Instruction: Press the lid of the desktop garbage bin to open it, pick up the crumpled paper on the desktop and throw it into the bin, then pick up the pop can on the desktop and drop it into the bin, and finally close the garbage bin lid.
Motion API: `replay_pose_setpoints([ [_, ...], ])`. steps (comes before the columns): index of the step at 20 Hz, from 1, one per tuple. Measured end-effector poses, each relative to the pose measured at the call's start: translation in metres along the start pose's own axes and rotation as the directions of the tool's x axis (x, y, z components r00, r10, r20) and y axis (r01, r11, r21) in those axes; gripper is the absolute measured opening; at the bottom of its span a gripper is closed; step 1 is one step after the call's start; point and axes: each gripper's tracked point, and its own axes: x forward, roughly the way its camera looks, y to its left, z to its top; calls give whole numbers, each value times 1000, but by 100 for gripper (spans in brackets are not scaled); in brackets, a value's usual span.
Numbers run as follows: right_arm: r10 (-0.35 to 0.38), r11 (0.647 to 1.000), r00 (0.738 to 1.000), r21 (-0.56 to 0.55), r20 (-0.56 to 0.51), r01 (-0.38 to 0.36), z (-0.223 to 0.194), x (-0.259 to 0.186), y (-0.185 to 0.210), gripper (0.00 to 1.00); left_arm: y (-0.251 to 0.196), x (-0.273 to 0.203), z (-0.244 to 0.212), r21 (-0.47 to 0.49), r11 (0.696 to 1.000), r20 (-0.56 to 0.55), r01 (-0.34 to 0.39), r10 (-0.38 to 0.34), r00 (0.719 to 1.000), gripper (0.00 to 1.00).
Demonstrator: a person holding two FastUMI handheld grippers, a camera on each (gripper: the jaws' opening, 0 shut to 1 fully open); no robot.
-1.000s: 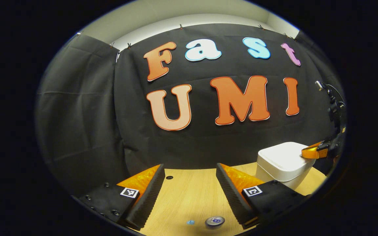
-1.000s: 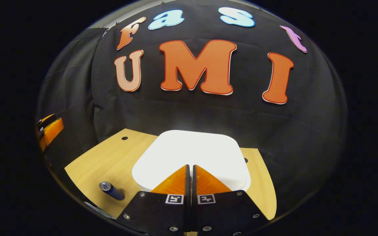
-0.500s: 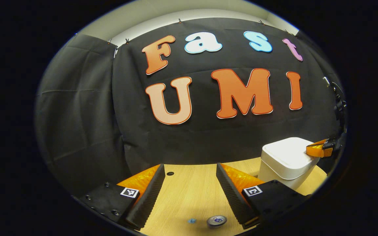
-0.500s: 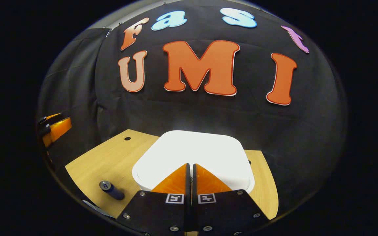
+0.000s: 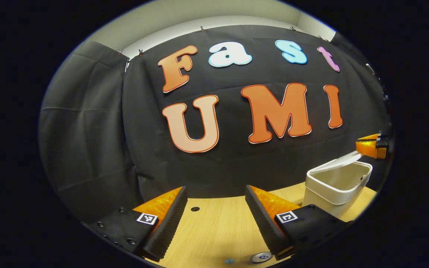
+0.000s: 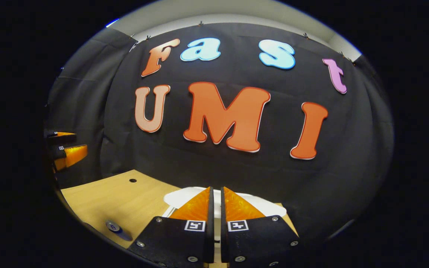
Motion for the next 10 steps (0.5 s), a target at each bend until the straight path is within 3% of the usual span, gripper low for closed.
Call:
replay_pose_setpoints([
  [6, 8, 999, 998, 47, 62, -11, 29, -3, 17, 16, 15, 17, -10, -43, 999, 3, 23, -23, 1000, 99],
  [10, 50, 998, 996, 26, 67, -52, 32, -8, 41, 30, 27, 24, -23, -71, 997, -27, 20, -22, 999, 99],
])
